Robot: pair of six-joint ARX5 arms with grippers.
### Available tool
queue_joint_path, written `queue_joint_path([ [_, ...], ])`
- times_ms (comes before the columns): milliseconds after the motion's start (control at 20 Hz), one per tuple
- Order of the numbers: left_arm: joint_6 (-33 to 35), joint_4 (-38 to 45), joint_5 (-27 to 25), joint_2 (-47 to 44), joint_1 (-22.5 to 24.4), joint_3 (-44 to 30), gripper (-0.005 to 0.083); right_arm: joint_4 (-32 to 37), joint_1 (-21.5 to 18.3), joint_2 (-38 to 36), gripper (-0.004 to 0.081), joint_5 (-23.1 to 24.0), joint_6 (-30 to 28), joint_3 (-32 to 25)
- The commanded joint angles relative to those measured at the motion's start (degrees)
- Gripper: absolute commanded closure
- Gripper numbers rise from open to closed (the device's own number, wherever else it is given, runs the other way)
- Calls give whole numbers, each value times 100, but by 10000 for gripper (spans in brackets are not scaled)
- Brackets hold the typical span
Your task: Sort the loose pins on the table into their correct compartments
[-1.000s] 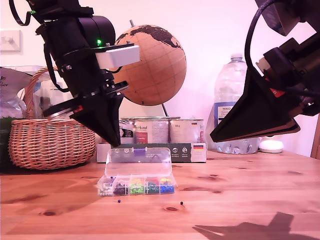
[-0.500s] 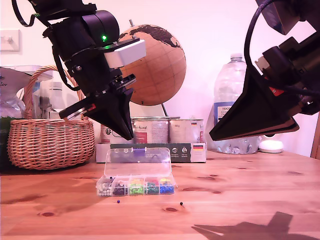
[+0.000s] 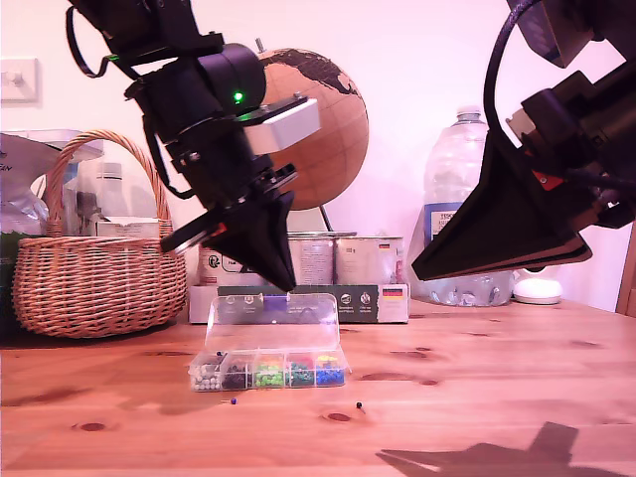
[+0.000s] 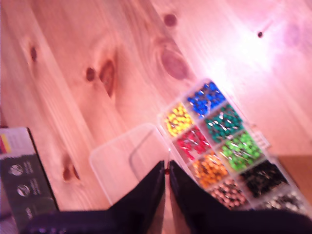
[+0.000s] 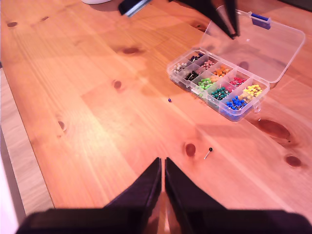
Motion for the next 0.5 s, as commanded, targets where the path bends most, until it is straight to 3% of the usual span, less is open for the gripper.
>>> queue_joint_path([
  [0, -26, 24, 46, 291, -55, 57, 773, 42, 28, 55, 782, 2, -33, 81],
  [450, -26, 175, 57, 758, -107, 221, 773, -28, 28, 55, 782, 2, -35, 81],
])
